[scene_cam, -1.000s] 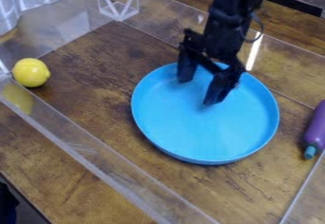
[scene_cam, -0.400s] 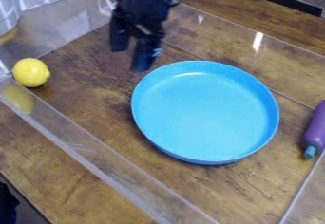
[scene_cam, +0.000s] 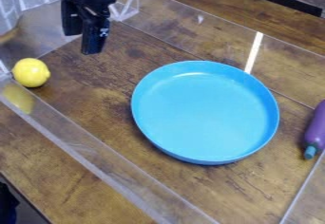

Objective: Put the lemon on the blue tray

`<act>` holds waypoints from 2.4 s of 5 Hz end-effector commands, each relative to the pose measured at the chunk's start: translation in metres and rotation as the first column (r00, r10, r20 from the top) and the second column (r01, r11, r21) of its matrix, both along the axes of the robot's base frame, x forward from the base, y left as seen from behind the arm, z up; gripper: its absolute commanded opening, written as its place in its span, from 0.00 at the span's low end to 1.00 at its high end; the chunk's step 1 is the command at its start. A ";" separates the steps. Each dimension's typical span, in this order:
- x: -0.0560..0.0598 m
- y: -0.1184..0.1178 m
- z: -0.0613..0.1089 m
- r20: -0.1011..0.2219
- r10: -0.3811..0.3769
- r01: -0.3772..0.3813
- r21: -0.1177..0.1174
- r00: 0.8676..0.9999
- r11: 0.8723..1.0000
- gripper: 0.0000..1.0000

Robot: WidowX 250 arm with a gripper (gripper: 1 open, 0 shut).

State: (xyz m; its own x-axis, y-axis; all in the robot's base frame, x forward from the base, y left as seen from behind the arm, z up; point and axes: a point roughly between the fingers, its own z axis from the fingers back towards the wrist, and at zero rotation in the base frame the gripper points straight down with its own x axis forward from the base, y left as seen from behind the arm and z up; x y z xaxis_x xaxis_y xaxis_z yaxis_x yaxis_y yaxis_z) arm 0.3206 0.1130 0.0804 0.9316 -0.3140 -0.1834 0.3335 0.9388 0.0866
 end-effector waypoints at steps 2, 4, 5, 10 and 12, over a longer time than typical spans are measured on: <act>0.006 0.021 0.013 0.071 0.006 -0.008 0.030 0.997 1.000 1.00; 0.007 0.038 -0.005 0.061 0.008 -0.010 0.036 0.998 0.999 1.00; 0.007 0.043 -0.004 0.052 -0.011 0.009 0.034 0.999 0.999 1.00; -0.003 0.084 -0.011 0.022 0.124 -0.124 0.017 0.992 0.992 1.00; -0.003 0.084 -0.015 0.009 0.121 -0.121 0.010 0.993 0.993 1.00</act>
